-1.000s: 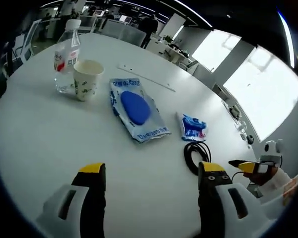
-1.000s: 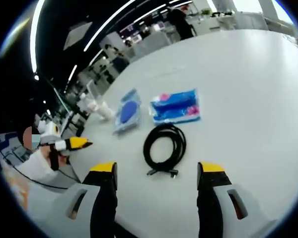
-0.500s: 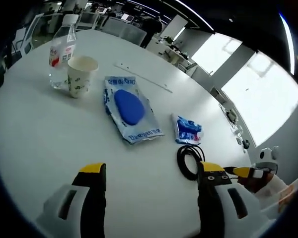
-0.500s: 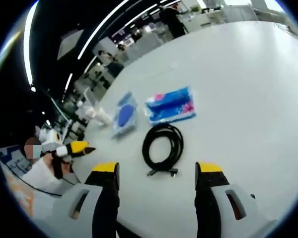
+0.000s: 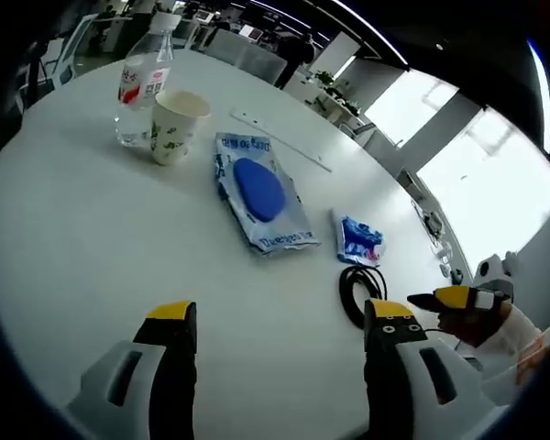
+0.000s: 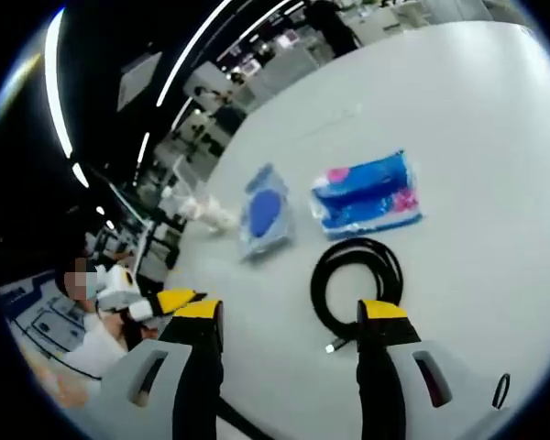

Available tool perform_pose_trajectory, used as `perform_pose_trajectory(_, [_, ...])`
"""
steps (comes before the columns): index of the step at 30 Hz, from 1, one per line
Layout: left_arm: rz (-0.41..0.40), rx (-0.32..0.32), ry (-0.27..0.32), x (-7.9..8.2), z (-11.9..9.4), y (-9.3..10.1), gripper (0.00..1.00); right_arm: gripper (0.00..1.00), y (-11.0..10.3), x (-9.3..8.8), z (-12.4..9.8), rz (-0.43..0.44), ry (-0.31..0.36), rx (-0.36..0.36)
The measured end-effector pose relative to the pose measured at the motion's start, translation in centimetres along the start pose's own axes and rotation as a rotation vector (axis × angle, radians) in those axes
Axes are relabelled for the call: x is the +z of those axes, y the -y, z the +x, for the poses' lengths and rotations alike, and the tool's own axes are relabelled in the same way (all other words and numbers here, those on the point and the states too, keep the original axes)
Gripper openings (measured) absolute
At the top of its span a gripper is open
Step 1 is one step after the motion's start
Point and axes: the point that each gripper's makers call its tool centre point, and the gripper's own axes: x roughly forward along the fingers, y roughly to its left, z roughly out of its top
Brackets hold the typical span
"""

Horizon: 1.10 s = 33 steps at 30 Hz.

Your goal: Arrange the tabletop items into an orderly group along one side of the table until the central work area is clear of visible clutter.

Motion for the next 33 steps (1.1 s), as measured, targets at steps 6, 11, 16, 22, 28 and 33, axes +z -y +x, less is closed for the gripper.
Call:
perform_pose_trajectory(6, [-0.010, -0.009, 0.027, 0.3, -0.4, -0.4, 0.75, 0.55, -2.8, 2.3, 3.1, 0.092, 0.030, 0.063])
perform_pose_trajectory(11, [-0.057, 0.011, 0.003, -0.6, -0.3, -2.2, 0.73, 0.54, -4.8, 2.4, 5.4, 0.045, -0.026, 0.083])
perform_pose_trajectory(16, [-0.084, -0.008, 0.020, -0.2, -0.1, -2.2, 0.73, 0.54, -5.5, 1.9, 7.7, 0.097, -0.066, 0.077])
perform_pose_trajectory(22, [-0.078, -0.036, 0.017, 0.3, 0.5, -1.9, 0.67, 0.57, -6.5, -0.1, 9.8, 0.124, -0.136, 0.067])
perform_pose_trajectory(28, [-0.093, -0.048, 0.025, 0.5, 1.0, -1.8, 0.66, 0.57, -6.4, -0.2, 12.1, 0.224, -0.133, 0.044])
perform_pose_trajectory(33, [-0.103, -0.044, 0.000, 0.0, 1.4, -2.4, 0.65, 0.55, -5.7, 0.8, 14.1, 0.328, -0.096, 0.026])
